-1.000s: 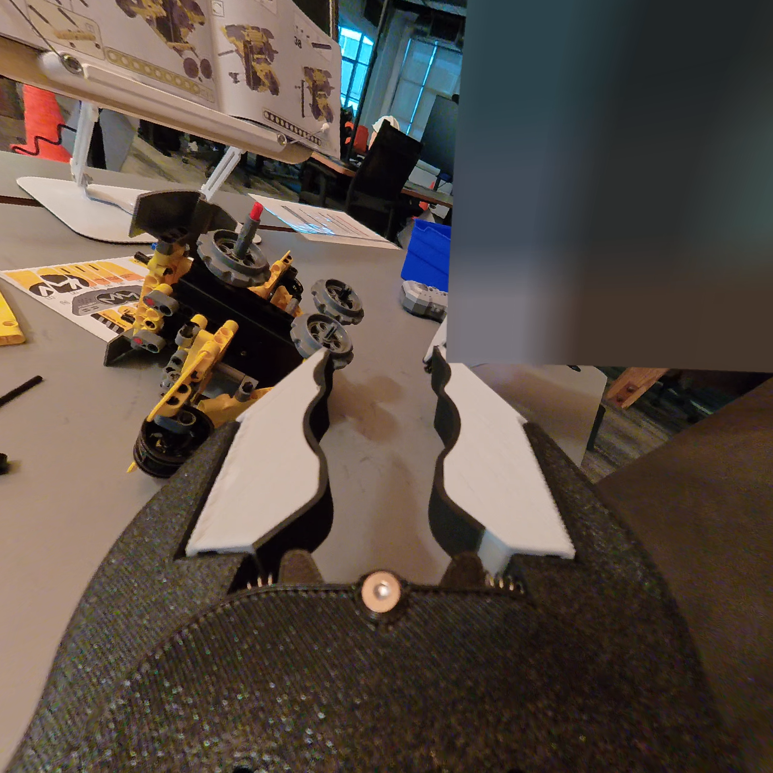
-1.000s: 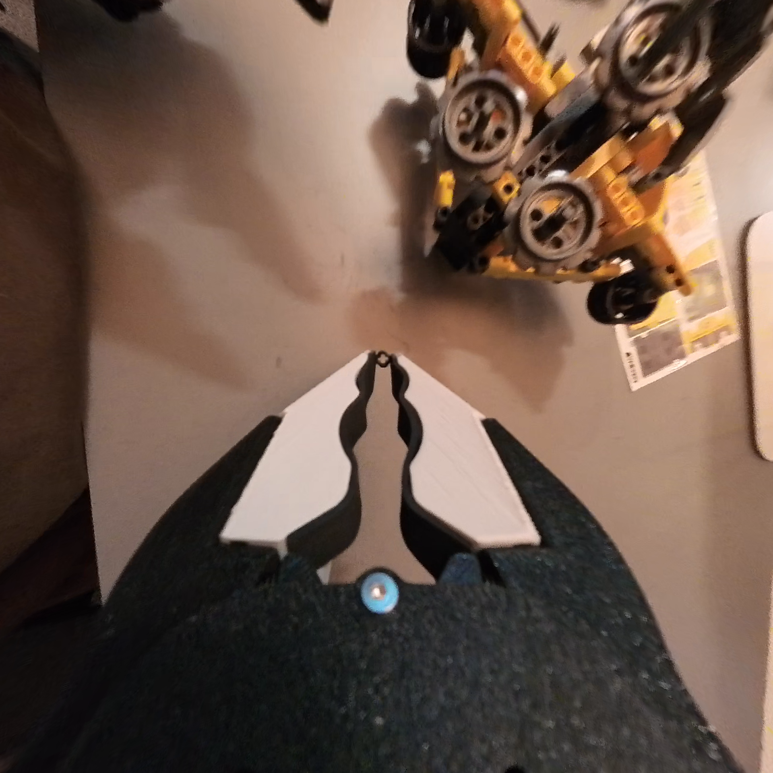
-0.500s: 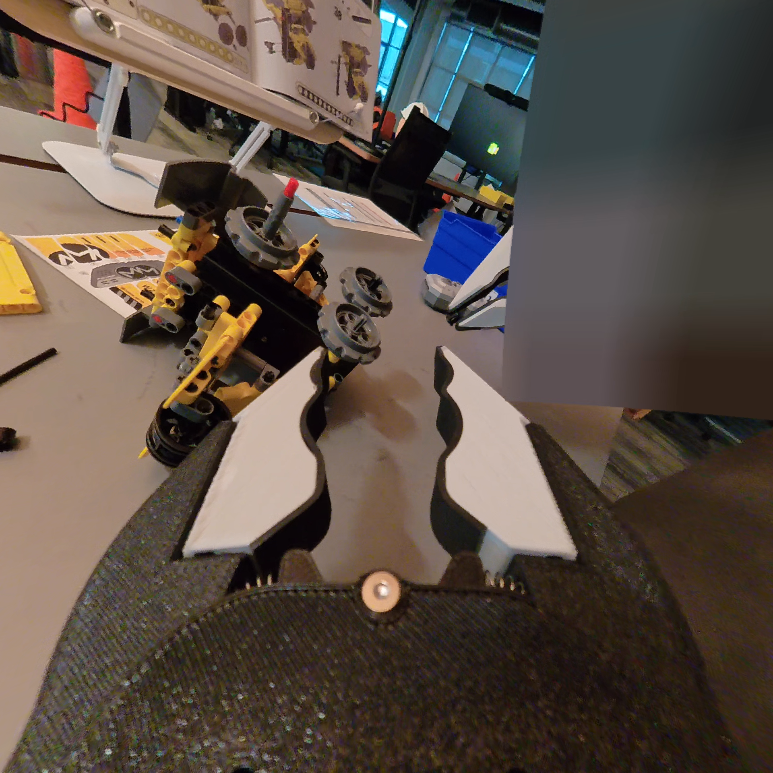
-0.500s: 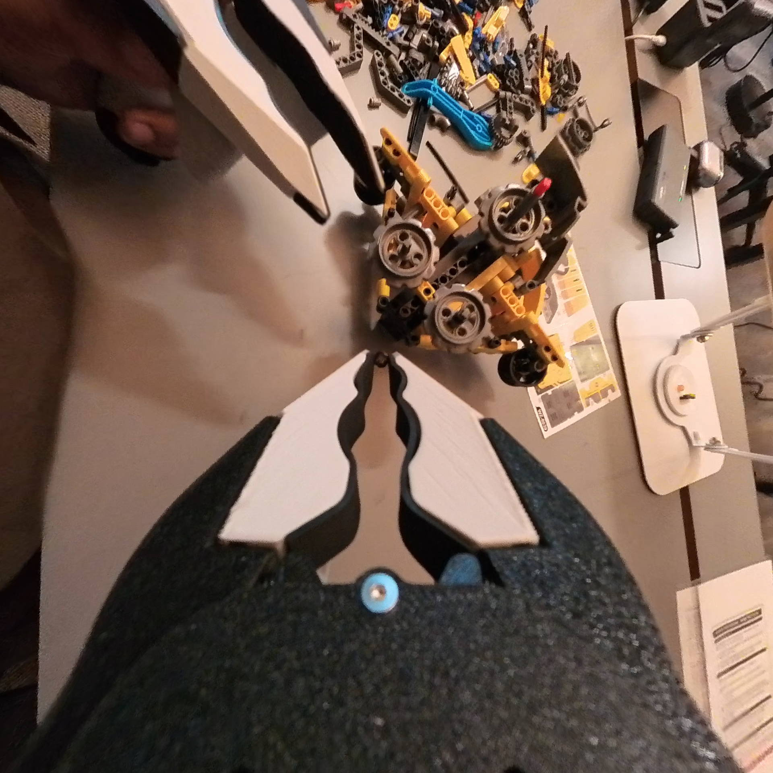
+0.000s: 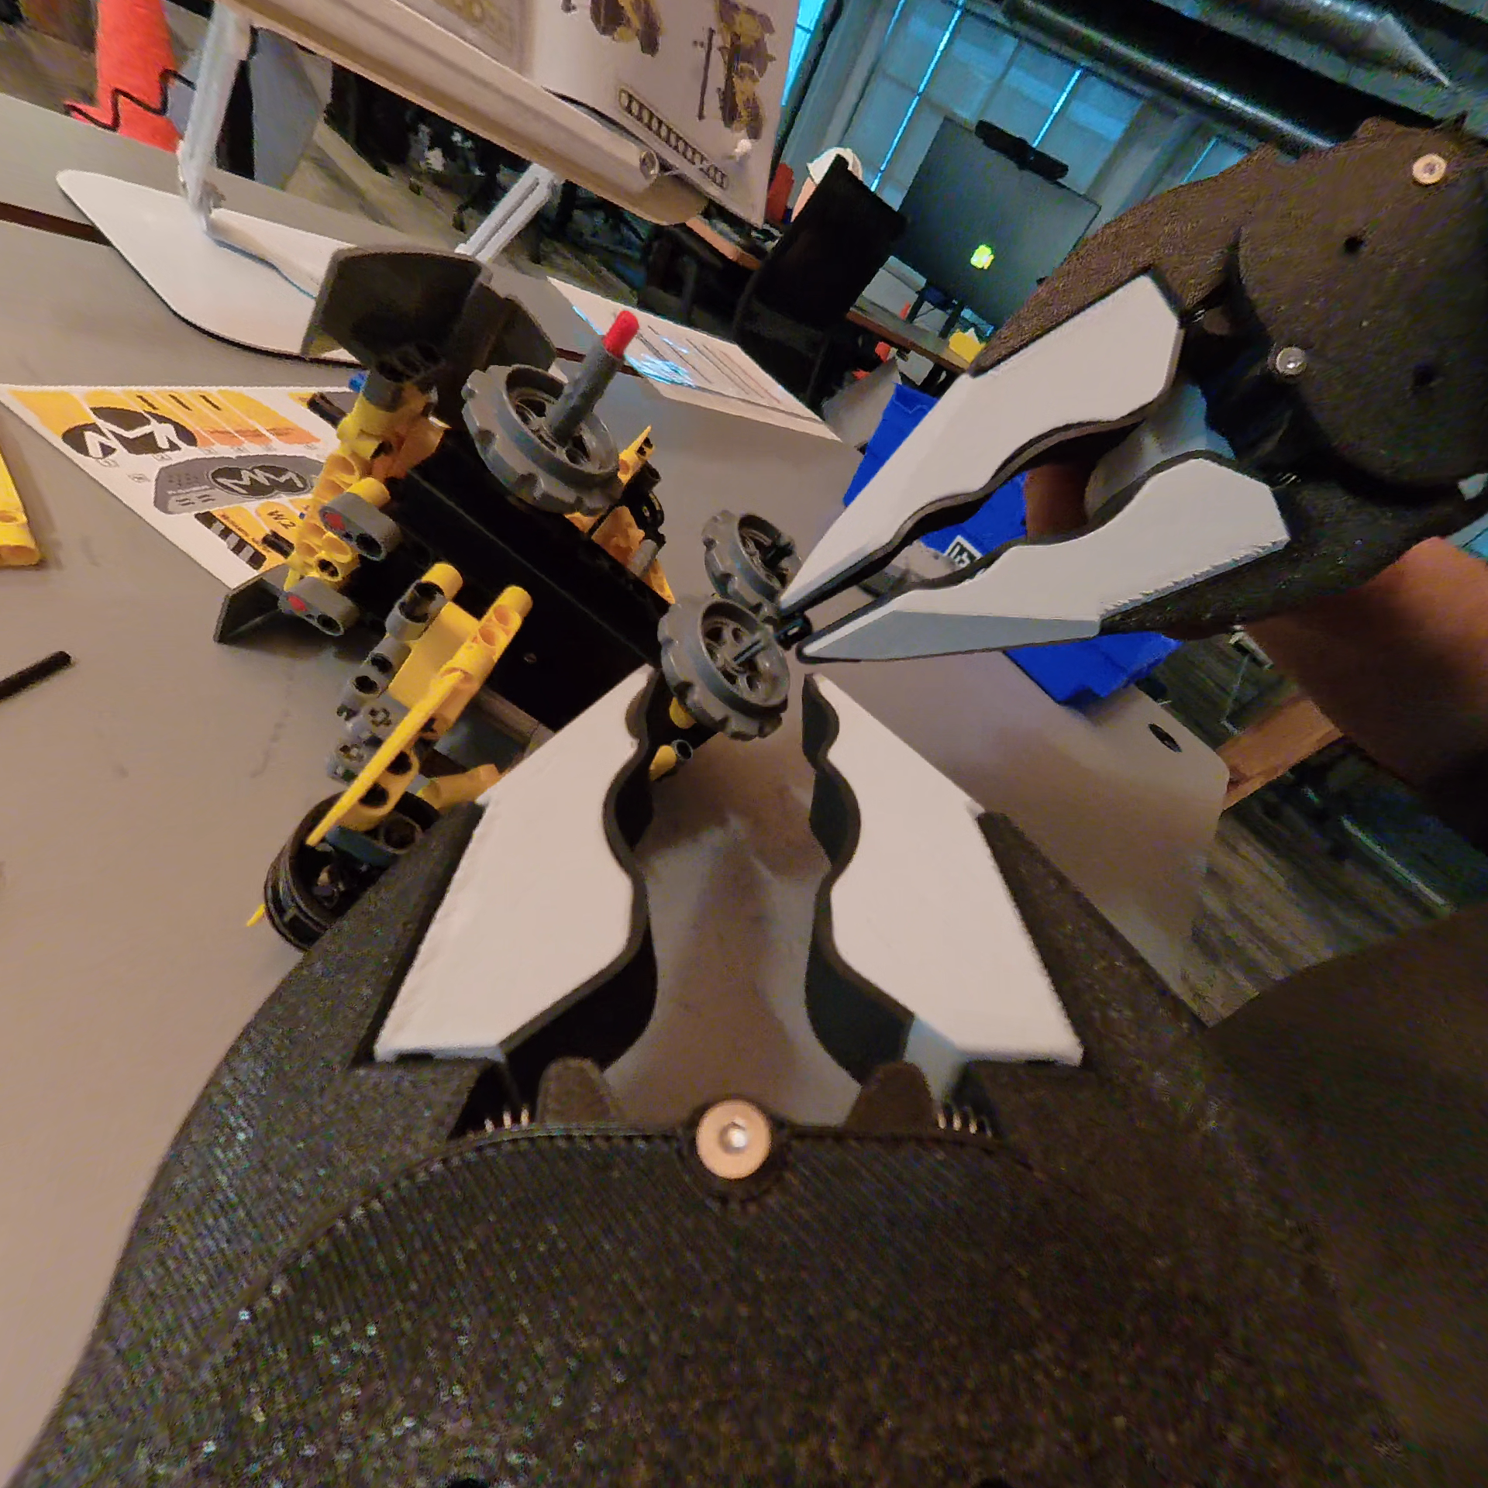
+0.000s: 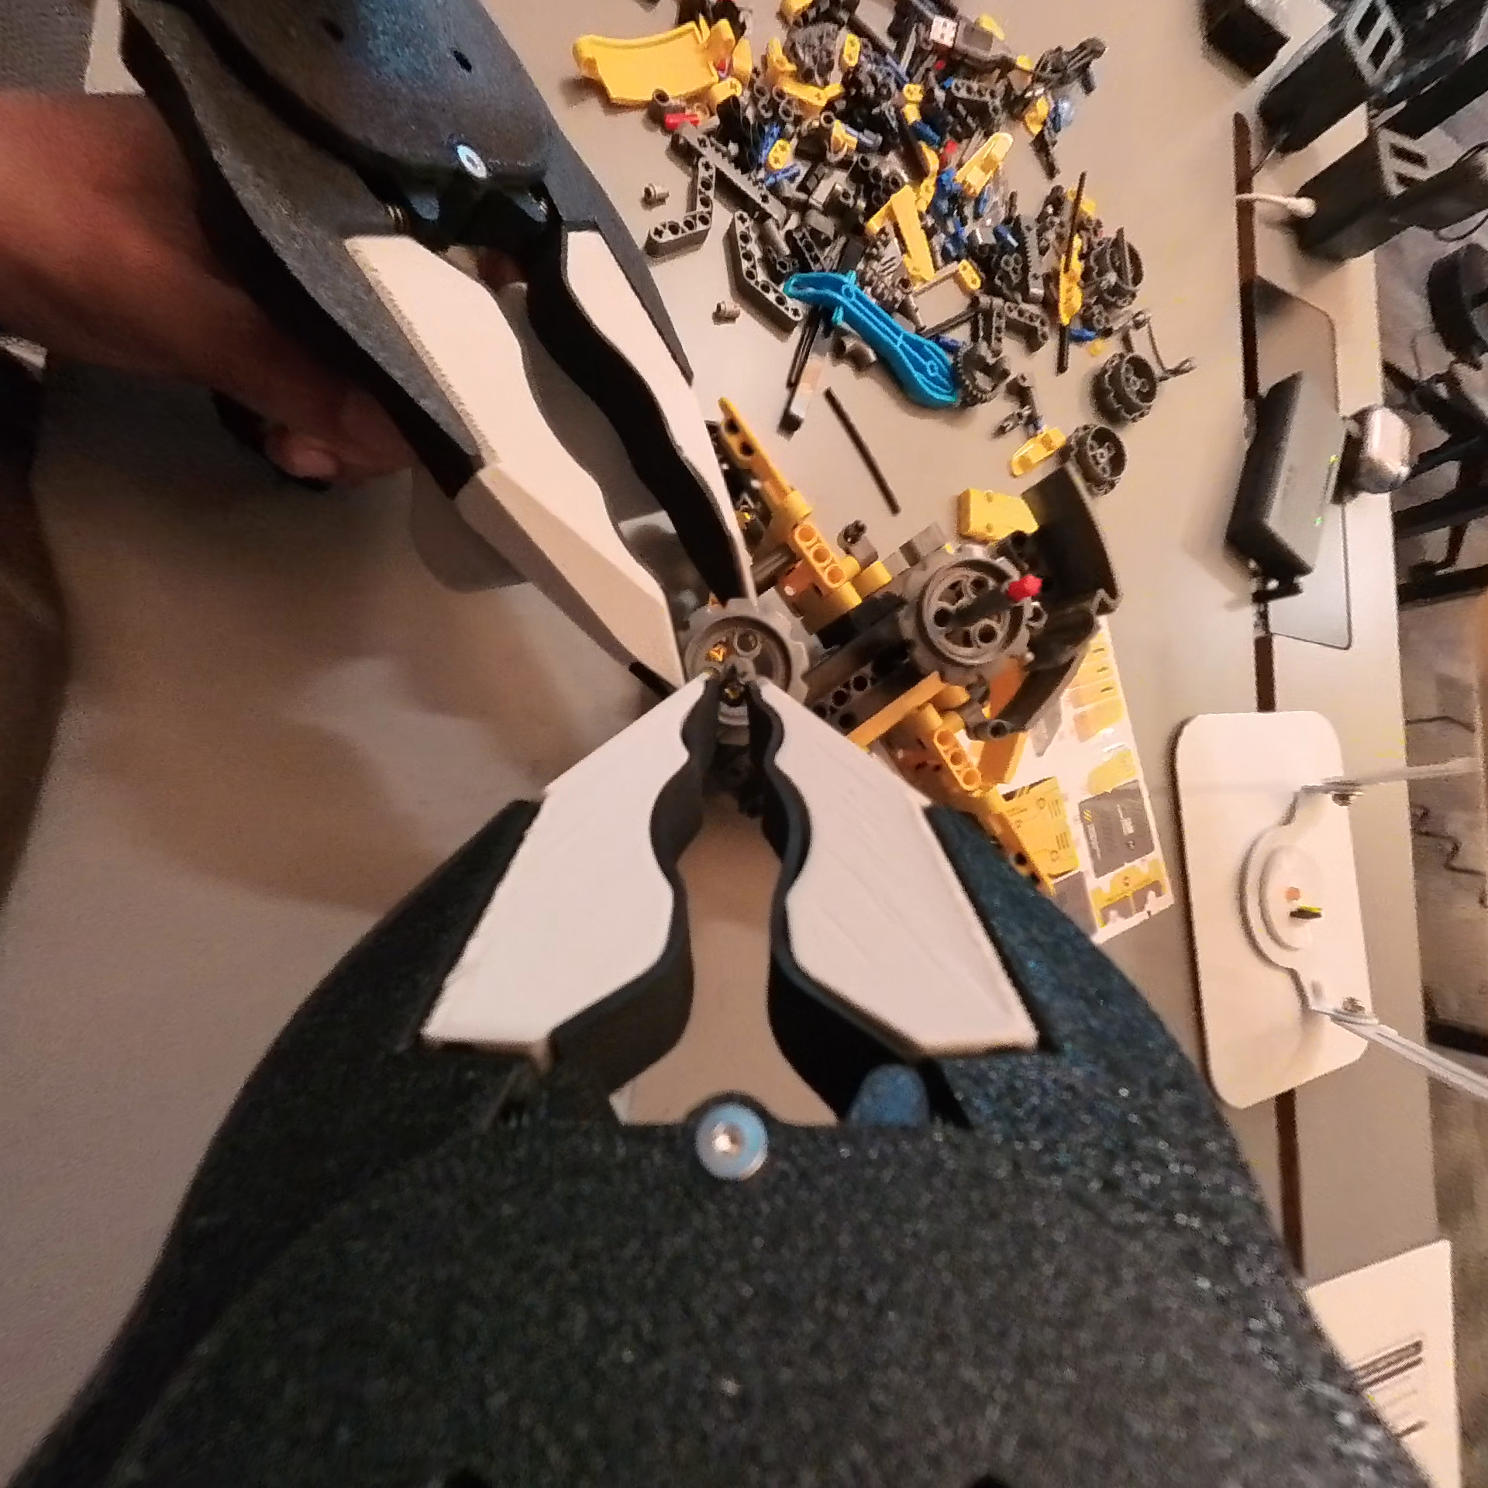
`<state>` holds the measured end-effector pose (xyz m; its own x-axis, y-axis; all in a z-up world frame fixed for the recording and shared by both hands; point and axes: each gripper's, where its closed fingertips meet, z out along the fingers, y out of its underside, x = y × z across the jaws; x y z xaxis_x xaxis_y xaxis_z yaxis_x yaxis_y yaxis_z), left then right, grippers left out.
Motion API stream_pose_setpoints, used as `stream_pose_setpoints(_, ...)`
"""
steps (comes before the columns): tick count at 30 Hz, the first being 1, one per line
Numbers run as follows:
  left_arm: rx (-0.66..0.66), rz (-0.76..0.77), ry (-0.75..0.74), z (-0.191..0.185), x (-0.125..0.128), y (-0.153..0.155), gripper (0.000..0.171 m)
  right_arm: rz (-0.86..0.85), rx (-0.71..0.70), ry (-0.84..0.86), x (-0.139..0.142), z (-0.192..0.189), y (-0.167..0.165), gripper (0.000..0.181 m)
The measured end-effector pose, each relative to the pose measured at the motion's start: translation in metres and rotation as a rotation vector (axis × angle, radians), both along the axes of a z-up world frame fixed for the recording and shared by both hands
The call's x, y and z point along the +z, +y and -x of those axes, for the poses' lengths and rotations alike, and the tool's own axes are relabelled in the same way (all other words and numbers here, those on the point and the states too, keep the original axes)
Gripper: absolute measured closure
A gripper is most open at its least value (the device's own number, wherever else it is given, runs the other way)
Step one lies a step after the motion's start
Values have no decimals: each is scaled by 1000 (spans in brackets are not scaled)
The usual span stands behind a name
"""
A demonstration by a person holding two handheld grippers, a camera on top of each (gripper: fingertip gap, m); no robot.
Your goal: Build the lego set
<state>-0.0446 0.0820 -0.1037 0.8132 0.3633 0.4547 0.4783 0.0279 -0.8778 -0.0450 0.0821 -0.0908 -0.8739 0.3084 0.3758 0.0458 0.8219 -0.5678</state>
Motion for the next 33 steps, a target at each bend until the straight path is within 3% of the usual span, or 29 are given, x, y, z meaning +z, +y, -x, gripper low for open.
stream_pose_setpoints(13,-36,-74,-108,4,-1,-3,151,6,-62,-103,-1,5,-5,176)
stream_pose_setpoints(24,-47,-102,-152,5,-2,-4,154,100,-275,-181,-2,5,-7,175)
stream_pose_setpoints(33,-89,-121,-182,-1,-2,-3,151,140,-343,-161,-2,5,0,176)
